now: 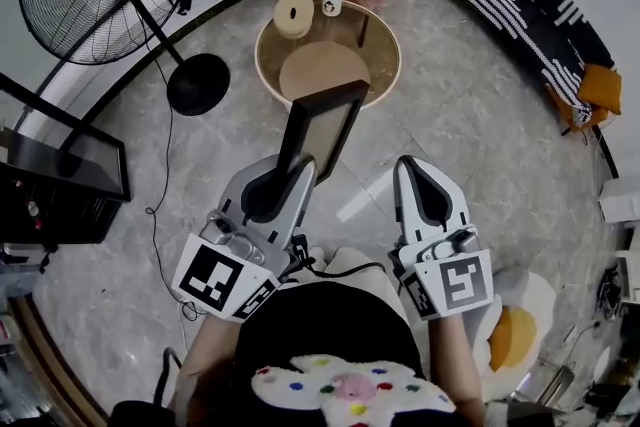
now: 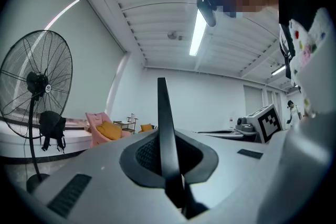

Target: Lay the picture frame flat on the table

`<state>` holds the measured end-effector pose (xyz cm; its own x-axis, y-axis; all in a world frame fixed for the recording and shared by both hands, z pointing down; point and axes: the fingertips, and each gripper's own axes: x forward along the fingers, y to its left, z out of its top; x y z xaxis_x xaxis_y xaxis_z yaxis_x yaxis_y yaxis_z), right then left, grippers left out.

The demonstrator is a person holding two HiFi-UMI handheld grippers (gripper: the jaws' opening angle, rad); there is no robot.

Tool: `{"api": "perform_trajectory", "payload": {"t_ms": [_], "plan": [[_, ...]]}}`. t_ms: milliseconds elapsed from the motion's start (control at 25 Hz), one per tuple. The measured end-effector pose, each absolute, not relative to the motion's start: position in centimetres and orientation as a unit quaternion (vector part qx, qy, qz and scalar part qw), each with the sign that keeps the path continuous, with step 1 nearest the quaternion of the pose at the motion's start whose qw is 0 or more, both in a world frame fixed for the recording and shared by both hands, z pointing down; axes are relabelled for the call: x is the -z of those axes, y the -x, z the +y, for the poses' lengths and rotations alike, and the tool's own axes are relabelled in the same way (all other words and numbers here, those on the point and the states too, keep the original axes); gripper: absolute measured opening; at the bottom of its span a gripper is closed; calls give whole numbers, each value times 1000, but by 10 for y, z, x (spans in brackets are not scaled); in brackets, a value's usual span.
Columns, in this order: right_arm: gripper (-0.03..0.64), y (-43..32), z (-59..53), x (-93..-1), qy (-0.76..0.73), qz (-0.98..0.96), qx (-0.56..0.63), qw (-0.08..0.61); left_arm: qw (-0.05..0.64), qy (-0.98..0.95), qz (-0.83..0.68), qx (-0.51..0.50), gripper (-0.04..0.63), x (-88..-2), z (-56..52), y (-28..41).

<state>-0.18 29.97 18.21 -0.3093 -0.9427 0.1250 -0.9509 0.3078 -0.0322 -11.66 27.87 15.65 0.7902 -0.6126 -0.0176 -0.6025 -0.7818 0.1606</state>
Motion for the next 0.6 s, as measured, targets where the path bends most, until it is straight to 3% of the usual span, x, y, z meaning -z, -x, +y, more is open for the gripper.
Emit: {"api": "perform_trajectory", "payload": {"t_ms": [600], "plan": [[32, -7, 273, -182, -590, -806, -51, 20, 72, -940, -331, 36, 31, -162, 255, 108]]}}
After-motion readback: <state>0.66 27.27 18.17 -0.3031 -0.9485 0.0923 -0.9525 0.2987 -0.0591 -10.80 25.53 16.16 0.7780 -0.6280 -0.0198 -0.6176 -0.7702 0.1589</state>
